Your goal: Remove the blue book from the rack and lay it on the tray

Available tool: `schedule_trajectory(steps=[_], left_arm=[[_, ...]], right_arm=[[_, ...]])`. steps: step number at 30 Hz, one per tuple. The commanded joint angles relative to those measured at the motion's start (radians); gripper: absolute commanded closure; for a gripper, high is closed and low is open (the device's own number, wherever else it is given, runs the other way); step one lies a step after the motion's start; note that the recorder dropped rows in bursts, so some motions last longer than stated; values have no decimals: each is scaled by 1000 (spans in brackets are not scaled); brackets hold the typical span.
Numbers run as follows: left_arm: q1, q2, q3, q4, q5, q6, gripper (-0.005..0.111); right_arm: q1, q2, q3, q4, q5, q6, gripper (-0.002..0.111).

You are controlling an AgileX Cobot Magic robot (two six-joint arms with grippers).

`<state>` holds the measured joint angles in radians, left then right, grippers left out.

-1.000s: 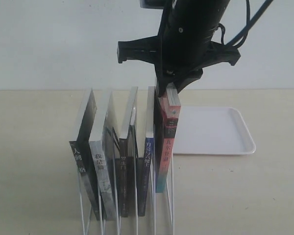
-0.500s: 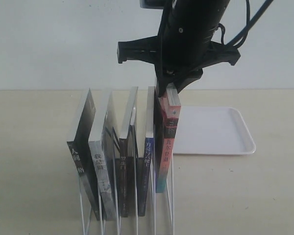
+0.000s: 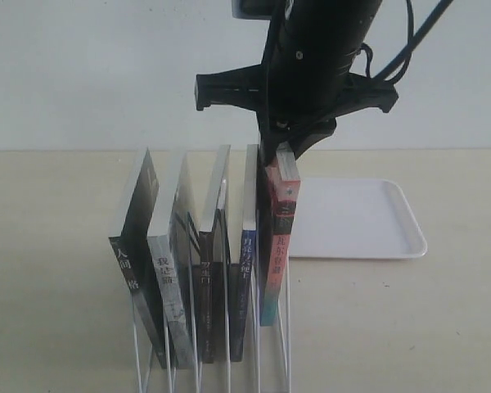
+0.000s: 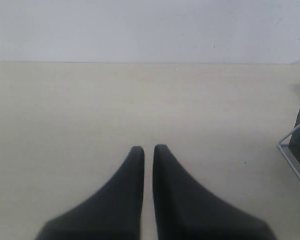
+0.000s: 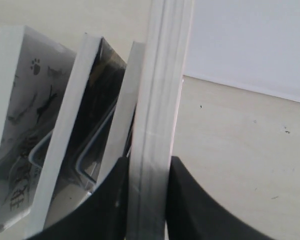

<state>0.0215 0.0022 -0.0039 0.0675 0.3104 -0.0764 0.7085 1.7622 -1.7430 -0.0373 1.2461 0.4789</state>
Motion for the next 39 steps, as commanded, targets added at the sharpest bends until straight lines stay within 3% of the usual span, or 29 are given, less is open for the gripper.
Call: schedule_trajectory(steps=[1, 14, 17, 20, 22, 30, 39], left_arm=[[-8, -2, 4, 2, -4, 2, 101], [-8, -2, 4, 2, -4, 2, 101], [-8, -2, 4, 2, -4, 2, 101], [-8, -2, 4, 2, -4, 2, 101], [-8, -2, 4, 2, -4, 2, 101], [-8, -2, 4, 2, -4, 2, 101], [-8, -2, 4, 2, -4, 2, 101]], right_arm=[[0, 28, -13, 28, -25, -25, 108], [0, 32, -13, 44, -25, -38, 107], [0, 32, -13, 76, -25, -64, 94], [0, 32, -13, 96, -25, -93, 75], [0, 30, -13, 98, -25, -93, 71], [0, -36, -13, 97, -25, -110, 71], [2, -76, -13, 260, -25, -115, 71]])
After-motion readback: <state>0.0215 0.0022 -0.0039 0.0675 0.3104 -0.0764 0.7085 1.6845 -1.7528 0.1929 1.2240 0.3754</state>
